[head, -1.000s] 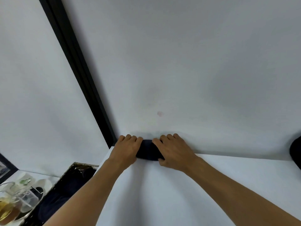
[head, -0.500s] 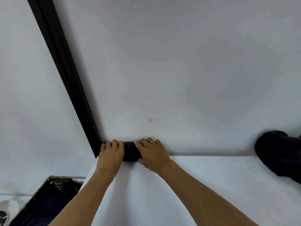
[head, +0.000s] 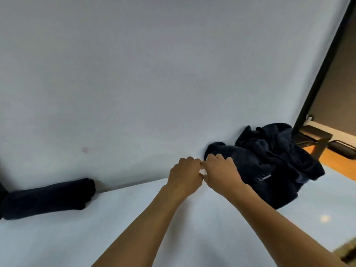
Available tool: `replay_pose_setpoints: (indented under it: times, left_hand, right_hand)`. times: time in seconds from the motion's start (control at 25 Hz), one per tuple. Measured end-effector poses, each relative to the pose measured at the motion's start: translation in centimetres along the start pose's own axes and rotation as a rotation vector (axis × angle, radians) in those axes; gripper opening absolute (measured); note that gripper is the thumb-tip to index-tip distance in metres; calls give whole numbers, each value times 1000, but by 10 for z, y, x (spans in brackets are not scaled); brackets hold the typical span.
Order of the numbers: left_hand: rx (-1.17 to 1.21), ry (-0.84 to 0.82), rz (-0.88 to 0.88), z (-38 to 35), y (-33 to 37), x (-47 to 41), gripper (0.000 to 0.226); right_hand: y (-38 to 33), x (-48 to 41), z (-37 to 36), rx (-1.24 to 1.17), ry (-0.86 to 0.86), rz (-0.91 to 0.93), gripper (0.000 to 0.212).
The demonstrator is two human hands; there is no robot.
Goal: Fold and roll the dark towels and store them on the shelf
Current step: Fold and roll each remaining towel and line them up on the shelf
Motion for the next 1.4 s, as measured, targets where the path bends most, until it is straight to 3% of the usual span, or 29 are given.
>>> replay_pose_setpoints:
  times: [0.12,0.24,0.36,0.48,0.64,0.84,0.96,1.12,1.24,1.32,1.4]
  left_hand:
    - [90,-94,-29,-52,62,-22,21]
    - [55,-179,-19,-97,106,-33,32]
    - [-49,-137,23,-117,119,-34,42]
    - [-91,-51,69,-112,116,-29,28]
    - [-54,166,70,-57,107,-37,18]
    - [57,319,203,33,84,-45,22]
    - [209,521,252,102,84,-46,32]
    - [200,601,250,171,100,-45,50]
    - [265,634,350,208,93,-37,45]
    - [331,639,406,225,81,-27,37]
    - [409,623,461,234,67,-15,30]
  right_hand:
    - [86,34,-17,88,-94,-105,43]
    - [117,48,-23,109,13,61,42]
    - [129,50,-23,87,92,180,36]
    - [130,49,-19,-21,115,248,30]
    - [136,29,19,-259,229,168,12]
    - [148,-16,98,-513,324,-10,20]
    - [148,-34,138,-533,403,-68,22]
    - [123,-49,181,-444,452,-70,22]
    - [81,-41,214,-814,487,-54,11]
    - [50,-36,219,-1158,356,-68,8]
    - [25,-33,217,-1320,205,-81,25]
Point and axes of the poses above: each hand's wrist, its own x-axis away from the middle knuckle, its own z-axis out of the back of the hand, y = z × x, the point moved 9 cm from there along -x, towards the middle knuckle, and after that the axes turned 13 degrees about y, right-handed, at the moved point
